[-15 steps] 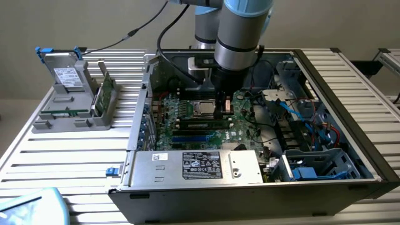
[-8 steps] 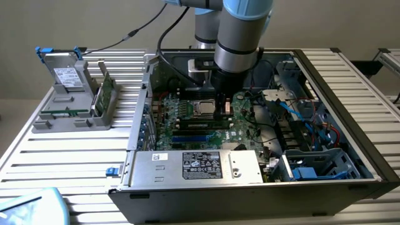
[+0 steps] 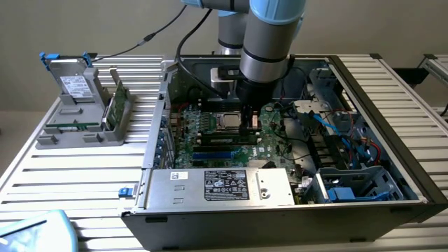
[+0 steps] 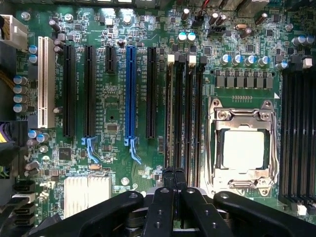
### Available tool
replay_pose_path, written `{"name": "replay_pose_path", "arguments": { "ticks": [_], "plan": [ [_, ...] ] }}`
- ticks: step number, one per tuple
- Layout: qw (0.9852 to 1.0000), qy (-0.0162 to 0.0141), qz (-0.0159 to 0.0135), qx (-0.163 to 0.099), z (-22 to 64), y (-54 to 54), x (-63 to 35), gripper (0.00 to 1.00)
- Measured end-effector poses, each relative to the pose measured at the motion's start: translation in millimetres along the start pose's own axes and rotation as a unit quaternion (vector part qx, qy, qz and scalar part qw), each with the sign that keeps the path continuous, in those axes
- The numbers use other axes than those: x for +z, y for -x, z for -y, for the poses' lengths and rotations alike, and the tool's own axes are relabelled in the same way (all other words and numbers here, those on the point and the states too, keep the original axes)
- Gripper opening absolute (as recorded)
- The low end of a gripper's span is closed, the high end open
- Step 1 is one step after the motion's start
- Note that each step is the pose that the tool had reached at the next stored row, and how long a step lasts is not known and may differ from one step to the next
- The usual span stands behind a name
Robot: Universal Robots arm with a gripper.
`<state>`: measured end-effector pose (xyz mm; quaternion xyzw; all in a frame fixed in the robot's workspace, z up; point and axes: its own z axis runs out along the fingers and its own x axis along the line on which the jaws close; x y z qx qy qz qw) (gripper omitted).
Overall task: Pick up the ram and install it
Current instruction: 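Press down the ram until it locks into place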
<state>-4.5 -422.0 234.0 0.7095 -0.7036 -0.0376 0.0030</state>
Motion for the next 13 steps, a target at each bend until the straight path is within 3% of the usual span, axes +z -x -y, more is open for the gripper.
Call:
{"name": "replay_pose_path", "arguments": {
  "ticks": [13],
  "plan": [
    [1.0,0.0,0.0018,0.0,0.2,-0.2,4.0,0.11]
  ]
}}
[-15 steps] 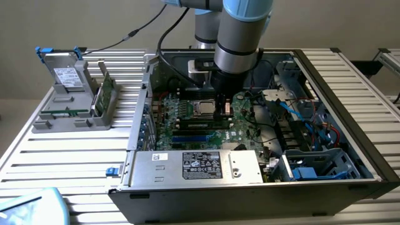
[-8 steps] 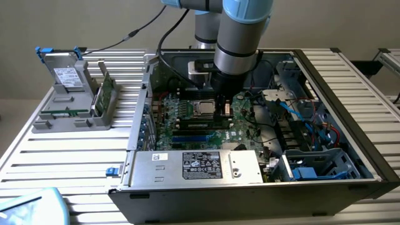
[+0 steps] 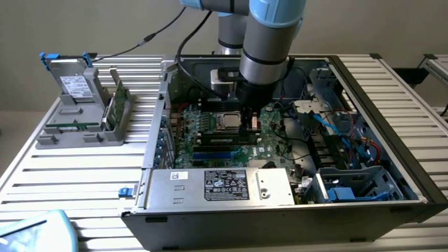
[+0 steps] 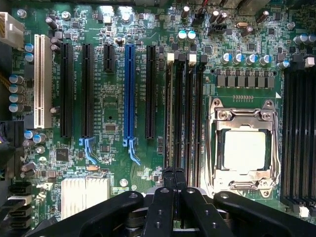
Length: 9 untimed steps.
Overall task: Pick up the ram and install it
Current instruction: 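Press down the ram until it locks into place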
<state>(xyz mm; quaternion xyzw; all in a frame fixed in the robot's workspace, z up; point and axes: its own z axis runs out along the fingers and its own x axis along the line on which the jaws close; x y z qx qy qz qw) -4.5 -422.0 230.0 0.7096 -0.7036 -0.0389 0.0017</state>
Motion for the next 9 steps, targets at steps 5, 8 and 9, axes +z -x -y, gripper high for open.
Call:
{"name": "replay_pose_path", "arguments": {
  "ticks": [5,8,9],
  "plan": [
    [1.0,0.0001,0.001,0.0,0.1,-0.1,1.7,0.11],
    [1.0,0.0,0.0015,0.0,0.2,-0.1,2.7,0.11],
    [1.0,0.0001,0.0014,0.0,0.2,-0.2,2.9,0.11]
  ]
}}
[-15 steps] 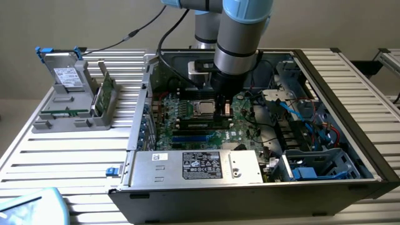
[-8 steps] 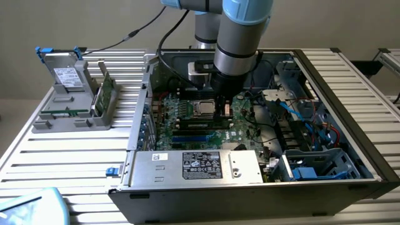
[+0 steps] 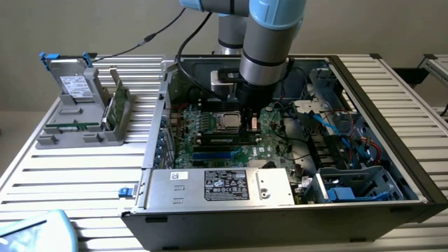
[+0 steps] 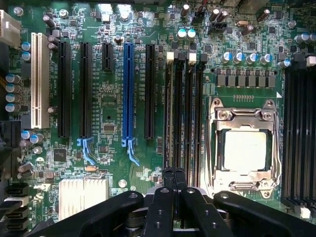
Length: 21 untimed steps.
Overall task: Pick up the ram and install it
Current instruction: 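Press down the ram until it locks into place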
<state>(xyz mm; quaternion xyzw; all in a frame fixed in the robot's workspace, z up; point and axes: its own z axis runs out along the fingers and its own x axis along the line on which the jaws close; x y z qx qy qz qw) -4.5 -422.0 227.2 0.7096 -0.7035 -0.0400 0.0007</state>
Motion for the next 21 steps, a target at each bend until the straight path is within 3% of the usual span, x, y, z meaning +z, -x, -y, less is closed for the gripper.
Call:
{"name": "replay_pose_path", "arguments": {
  "ticks": [7,11,14,21],
  "plan": [
    [1.0,-0.0001,0.0005,0.0,0.0,0.1,-0.3,0.11],
    [1.0,-0.0001,0.0003,0.0,-0.5,0.5,-8.7,0.11],
    [1.0,-0.0002,0.0007,0.0,-0.9,0.6,-9.5,0.11],
    [1.0,-0.0004,0.0027,0.0,-8.8,0.6,-9.2,0.11]
  ]
}}
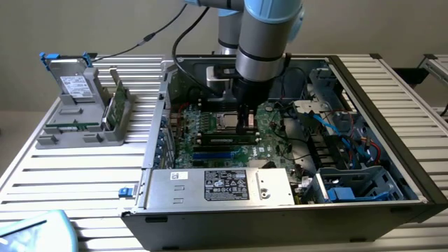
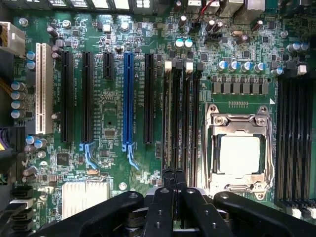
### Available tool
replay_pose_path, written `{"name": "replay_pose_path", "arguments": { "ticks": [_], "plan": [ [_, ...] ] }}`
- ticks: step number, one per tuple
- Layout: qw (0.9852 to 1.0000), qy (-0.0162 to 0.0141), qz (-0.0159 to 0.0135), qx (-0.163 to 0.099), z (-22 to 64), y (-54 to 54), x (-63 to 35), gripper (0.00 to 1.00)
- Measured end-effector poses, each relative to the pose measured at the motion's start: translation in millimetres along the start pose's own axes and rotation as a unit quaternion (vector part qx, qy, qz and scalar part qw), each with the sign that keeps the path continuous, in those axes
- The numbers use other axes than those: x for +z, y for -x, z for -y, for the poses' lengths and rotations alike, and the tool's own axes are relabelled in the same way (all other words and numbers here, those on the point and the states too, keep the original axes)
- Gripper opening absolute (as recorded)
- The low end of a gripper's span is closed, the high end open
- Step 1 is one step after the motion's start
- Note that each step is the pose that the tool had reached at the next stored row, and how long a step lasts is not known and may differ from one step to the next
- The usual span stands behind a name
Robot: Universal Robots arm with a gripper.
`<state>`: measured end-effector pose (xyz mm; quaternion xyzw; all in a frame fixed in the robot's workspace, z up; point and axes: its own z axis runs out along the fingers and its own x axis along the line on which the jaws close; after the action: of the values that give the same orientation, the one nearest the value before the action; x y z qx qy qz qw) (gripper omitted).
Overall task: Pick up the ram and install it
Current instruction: 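Press down the ram until it locks into place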
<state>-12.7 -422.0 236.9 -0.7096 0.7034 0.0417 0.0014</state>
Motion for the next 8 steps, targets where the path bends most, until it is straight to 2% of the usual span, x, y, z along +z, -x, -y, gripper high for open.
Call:
{"name": "replay_pose_path", "arguments": {
  "ticks": [8],
  "plan": [
    [1.0,-0.0004,0.0021,0.0,-12.2,0.1,0.7,0.11]
  ]
}}
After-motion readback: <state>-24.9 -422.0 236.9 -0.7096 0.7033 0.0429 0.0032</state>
